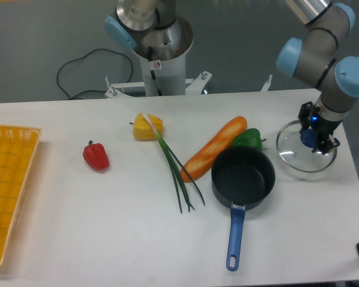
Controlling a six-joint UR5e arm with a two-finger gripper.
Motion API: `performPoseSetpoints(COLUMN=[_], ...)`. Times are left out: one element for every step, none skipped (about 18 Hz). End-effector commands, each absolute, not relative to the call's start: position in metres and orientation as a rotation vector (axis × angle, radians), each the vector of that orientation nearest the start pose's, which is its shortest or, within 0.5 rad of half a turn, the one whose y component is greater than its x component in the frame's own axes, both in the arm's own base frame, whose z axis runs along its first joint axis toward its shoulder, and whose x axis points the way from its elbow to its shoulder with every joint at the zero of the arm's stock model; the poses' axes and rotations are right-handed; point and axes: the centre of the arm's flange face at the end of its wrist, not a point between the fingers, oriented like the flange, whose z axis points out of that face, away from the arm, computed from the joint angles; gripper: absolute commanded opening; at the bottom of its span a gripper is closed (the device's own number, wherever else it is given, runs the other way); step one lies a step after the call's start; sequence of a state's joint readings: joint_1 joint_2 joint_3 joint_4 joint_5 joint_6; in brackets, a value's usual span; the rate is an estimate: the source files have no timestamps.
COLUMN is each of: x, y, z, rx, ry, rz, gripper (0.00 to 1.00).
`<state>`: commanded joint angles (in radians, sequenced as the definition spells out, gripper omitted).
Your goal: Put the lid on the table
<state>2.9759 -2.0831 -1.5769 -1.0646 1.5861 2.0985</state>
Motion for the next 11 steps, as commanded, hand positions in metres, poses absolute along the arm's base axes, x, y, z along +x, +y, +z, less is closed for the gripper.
performPoseSetpoints(x=[-0.6174,-0.6175,-0.6172,-0.6173,-0.6174,-0.6176,-0.6176,-0.6172,-0.6176,-0.6175,-0.617], y=[0.2368,0.2367,0.2366,0.2367,0.2367,0.2367,0.2367,0.2366,0.2366,0.2365,0.2366], z=[0.2361,0.2351,0.2334,0.2324,0.2314,0.2295,0.2294,0.2288,0.2294,0.2293,0.2286], rx=[-2.964,-2.965,-2.965,-2.964,-2.964,-2.964,-2.963,-2.963,-2.964,-2.965,-2.964], ry=[1.079,1.079,1.079,1.079,1.079,1.079,1.081,1.079,1.081,1.077,1.076], rz=[-0.023,-0.026,-0.031,-0.033,-0.036,-0.04,-0.041,-0.043,-0.041,-0.043,-0.045], gripper=[0.62,0.62,0.62,0.62,0.62,0.62,0.62,0.62,0.63,0.63,0.63])
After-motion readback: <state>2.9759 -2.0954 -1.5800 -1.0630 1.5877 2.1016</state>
